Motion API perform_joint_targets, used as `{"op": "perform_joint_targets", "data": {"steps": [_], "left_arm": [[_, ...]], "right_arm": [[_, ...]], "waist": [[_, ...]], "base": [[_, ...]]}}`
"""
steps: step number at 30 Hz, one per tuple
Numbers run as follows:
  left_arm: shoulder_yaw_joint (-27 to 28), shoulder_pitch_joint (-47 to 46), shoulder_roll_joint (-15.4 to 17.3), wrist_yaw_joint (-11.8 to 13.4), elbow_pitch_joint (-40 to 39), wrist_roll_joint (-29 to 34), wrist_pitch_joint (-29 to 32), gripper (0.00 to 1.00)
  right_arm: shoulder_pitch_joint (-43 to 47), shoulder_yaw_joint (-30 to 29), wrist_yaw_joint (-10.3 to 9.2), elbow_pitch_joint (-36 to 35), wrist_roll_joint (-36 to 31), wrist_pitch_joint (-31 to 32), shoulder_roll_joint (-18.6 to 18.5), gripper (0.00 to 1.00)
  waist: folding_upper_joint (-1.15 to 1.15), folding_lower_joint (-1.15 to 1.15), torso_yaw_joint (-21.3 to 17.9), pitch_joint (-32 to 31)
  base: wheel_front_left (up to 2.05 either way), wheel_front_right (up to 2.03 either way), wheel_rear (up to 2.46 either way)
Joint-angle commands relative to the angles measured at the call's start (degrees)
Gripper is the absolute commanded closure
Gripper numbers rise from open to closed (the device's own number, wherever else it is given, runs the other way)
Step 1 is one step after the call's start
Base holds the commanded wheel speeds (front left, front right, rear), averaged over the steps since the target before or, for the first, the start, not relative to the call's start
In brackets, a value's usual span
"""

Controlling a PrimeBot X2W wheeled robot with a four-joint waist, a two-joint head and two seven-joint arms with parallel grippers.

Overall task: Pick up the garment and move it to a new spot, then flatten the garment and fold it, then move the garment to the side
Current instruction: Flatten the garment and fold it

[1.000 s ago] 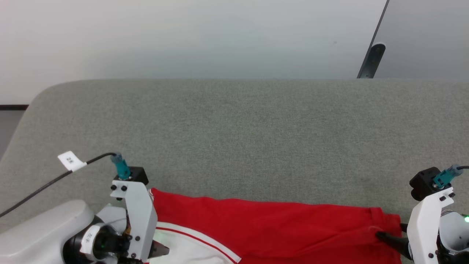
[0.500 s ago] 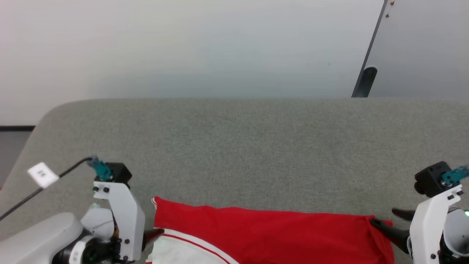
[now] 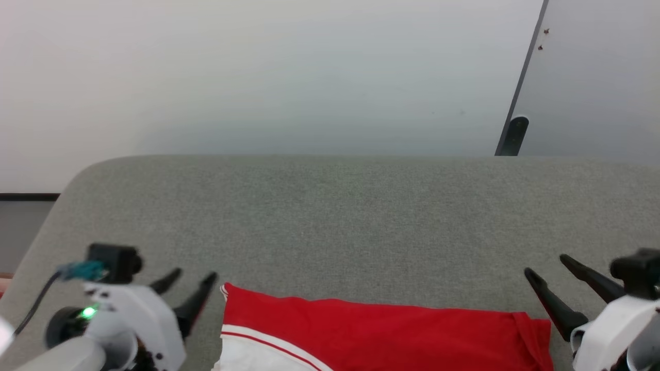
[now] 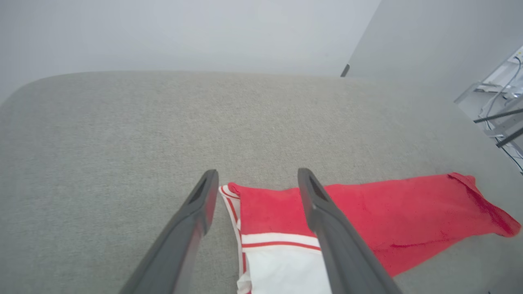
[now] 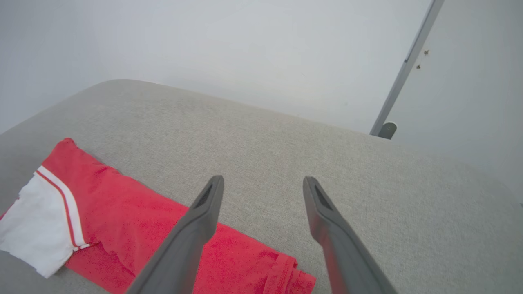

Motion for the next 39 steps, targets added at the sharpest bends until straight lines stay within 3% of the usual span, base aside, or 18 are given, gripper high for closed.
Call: {"op": "perform_joint_targets", "data": {"steps": [1, 5, 9, 15, 27, 39], "left_arm": [[0.72, 1.59, 0.14, -0.33, 0.73, 1.07, -3.08, 0.0], [2.25, 5.57, -0.18, -0.97, 3.14, 2.46, -11.73, 0.0], [5.91, 9.6, -1.63, -1.5, 5.44, 3.78, -14.53, 0.0], [20.6, 18.99, -7.78, -2.73, 7.81, 12.89, -14.69, 0.0], [43.88, 34.01, -21.72, -9.82, 8.84, 33.85, -14.72, 0.0], [51.11, 34.68, -31.33, -17.69, 11.04, 41.47, -14.72, 0.0]], "right_arm": [[1.64, -0.17, 0.0, 1.17, -0.16, -1.54, 0.64, 0.0], [3.42, -0.94, 0.0, 3.96, -0.07, -4.09, 1.19, 0.0], [5.24, -2.17, 0.0, 5.91, 0.56, -4.23, 0.69, 0.0], [7.47, -5.55, 0.0, 7.58, 1.67, -1.53, -0.06, 0.0], [11.62, -10.22, 0.0, 8.29, 4.03, 7.55, 0.52, 0.0], [9.47, -12.12, 0.0, 13.0, 4.34, 18.58, 2.84, 0.0]], "waist": [[0.0, 0.0, 0.24, -0.3], [0.0, 0.0, 0.46, -0.66], [0.0, 0.0, 0.79, -0.81], [0.0, 0.0, 1.46, -1.02], [0.0, 0.0, 3.51, -0.92], [0.0, 0.0, 8.33, 1.92]], "base": [[0.0, 0.0, 0.0], [0.0, 0.0, 0.0], [0.0, 0.0, 0.0], [0.0, 0.0, 0.0], [0.0, 0.0, 0.0], [0.0, 0.0, 0.0]]}}
